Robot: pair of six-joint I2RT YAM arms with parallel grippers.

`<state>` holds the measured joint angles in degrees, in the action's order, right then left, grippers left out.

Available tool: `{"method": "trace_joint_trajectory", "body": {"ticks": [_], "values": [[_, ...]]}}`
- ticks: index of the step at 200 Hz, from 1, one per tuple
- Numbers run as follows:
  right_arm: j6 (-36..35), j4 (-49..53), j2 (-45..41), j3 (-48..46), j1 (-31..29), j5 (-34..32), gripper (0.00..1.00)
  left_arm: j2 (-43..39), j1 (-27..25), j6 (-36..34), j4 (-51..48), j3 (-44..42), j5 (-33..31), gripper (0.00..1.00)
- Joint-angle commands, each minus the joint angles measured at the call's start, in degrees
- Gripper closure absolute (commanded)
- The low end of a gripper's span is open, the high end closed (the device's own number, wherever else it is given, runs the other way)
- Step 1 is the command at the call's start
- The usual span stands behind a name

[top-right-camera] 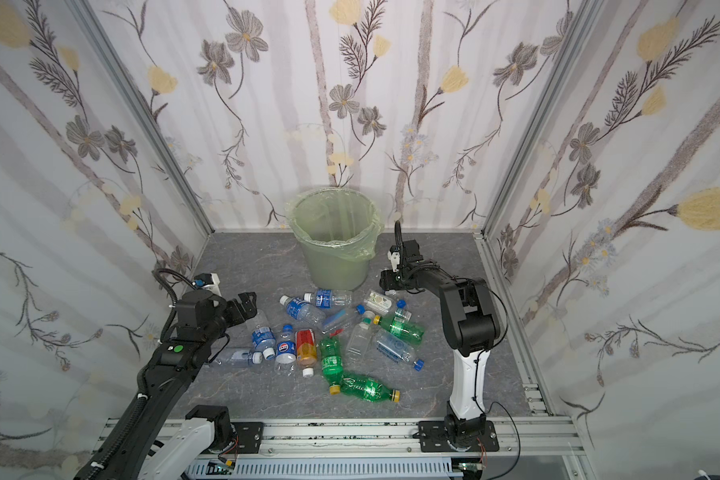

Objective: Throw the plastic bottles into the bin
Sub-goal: 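Grasp a clear blue-labelled water bottle near the bin with the right gripper, then lift the water bottle and carry it over the bin with the right gripper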

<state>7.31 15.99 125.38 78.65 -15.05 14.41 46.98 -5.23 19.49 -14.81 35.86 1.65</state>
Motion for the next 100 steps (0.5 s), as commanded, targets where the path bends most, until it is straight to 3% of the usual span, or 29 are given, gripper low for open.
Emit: {"method": "trace_joint_trajectory", "body": {"ticks": [1,53,100], "values": [[2.0,0.6,1.1,0.5,-0.2,-2.2,0.36,0.0,0.0,0.3,0.5,-0.2,0.0,0.0],[3.2,-0.9,-0.7,-1.0,-0.2,-6.3,0.52,0.9,0.0,0.3,0.6,-0.8,0.2,0.0],[4.3,-5.0,-11.6,-6.5,0.4,-9.9,0.58,2.3,0.0,0.9,0.8,-0.3,-0.1,0.0]]}}
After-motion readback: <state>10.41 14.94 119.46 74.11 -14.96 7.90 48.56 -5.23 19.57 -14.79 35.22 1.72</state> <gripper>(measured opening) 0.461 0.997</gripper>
